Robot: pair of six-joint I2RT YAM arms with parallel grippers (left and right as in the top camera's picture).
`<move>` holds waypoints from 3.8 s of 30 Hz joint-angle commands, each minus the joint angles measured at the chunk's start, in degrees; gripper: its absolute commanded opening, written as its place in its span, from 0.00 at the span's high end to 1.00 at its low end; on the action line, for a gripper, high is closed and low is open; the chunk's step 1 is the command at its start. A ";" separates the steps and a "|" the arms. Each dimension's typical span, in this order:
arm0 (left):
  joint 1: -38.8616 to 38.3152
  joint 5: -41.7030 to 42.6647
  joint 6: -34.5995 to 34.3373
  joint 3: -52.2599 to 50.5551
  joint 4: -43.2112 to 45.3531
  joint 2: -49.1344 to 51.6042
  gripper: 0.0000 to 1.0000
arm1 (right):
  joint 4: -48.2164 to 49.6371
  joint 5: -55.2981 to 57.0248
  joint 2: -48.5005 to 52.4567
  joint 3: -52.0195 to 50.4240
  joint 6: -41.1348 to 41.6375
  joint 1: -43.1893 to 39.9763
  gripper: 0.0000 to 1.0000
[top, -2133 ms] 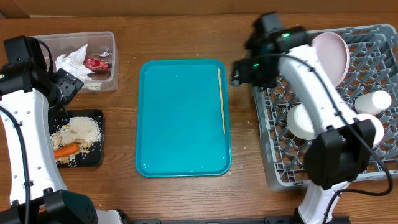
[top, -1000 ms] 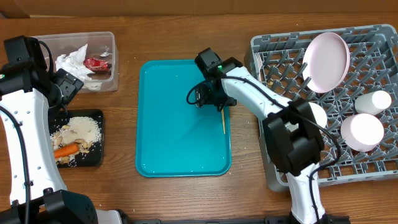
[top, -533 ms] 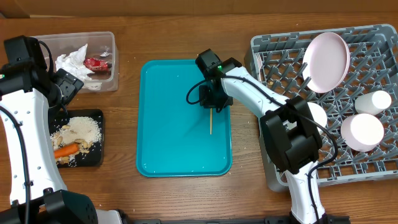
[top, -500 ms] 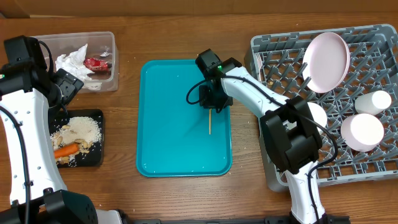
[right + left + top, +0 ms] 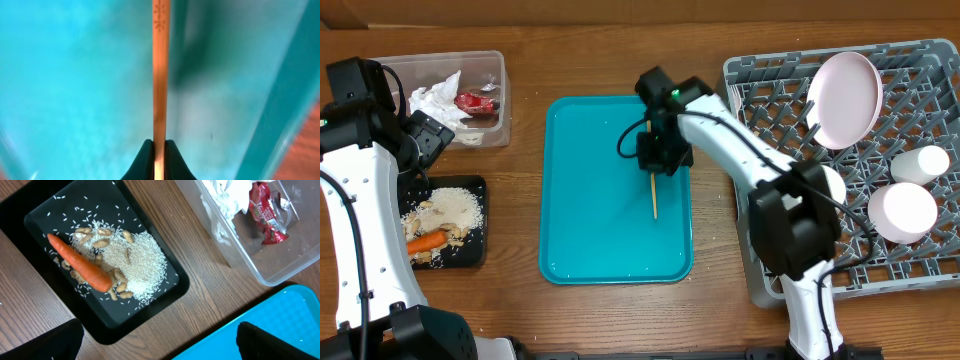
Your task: Sort waste into correct bins and load items into the dishwasher rack
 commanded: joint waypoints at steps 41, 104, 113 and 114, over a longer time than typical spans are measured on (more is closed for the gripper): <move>-0.46 -0.72 0.28 1.16 0.07 0.07 0.00 | -9.11 4.42 -7.19 6.47 -18.69 -26.32 0.61; -0.48 -0.72 0.28 1.16 0.04 0.07 0.00 | 9.20 -7.10 -12.33 5.55 -16.72 1.81 0.00; -0.46 -0.72 0.28 1.16 0.04 0.07 0.00 | 6.75 2.05 -12.33 5.55 -17.29 1.81 0.00; -0.46 -0.72 0.28 1.16 0.04 0.07 0.00 | 6.05 2.62 -12.33 5.55 -17.29 1.81 0.00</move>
